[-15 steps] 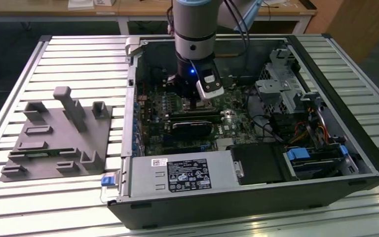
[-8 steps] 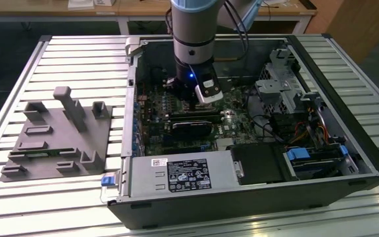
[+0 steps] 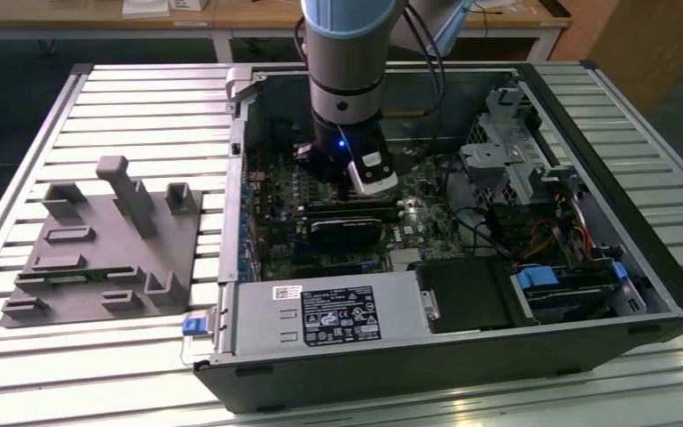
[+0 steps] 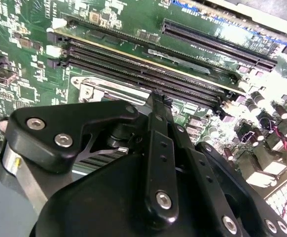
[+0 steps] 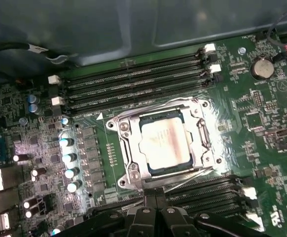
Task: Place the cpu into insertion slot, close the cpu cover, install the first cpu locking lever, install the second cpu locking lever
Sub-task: 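Install the second cpu locking lever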
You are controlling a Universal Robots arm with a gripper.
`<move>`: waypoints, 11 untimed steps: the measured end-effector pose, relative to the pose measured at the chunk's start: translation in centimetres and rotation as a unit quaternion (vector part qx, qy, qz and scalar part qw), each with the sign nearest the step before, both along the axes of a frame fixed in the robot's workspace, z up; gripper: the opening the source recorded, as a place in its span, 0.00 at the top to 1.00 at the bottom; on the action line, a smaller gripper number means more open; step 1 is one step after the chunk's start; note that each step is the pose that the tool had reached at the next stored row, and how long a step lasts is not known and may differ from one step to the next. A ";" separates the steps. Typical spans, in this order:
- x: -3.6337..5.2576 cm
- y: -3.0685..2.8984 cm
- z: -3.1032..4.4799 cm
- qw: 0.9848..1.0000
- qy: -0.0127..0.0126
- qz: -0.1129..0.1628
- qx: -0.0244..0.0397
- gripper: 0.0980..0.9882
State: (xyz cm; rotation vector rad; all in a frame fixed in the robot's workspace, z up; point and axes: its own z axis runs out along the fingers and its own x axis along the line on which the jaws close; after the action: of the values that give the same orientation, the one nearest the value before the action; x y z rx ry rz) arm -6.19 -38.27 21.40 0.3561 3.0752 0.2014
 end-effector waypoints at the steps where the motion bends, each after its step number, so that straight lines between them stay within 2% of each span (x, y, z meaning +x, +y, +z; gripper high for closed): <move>1: -0.06 -0.08 -0.09 1.000 0.000 0.001 0.003 0.99; 5: -0.35 -0.40 -0.41 1.000 0.000 0.002 0.014 0.99; 11: -0.68 -0.93 -0.71 1.000 0.000 0.002 0.021 0.99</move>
State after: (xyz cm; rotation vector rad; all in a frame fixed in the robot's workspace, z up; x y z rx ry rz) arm -6.87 -39.20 20.69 0.3520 3.0760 0.2651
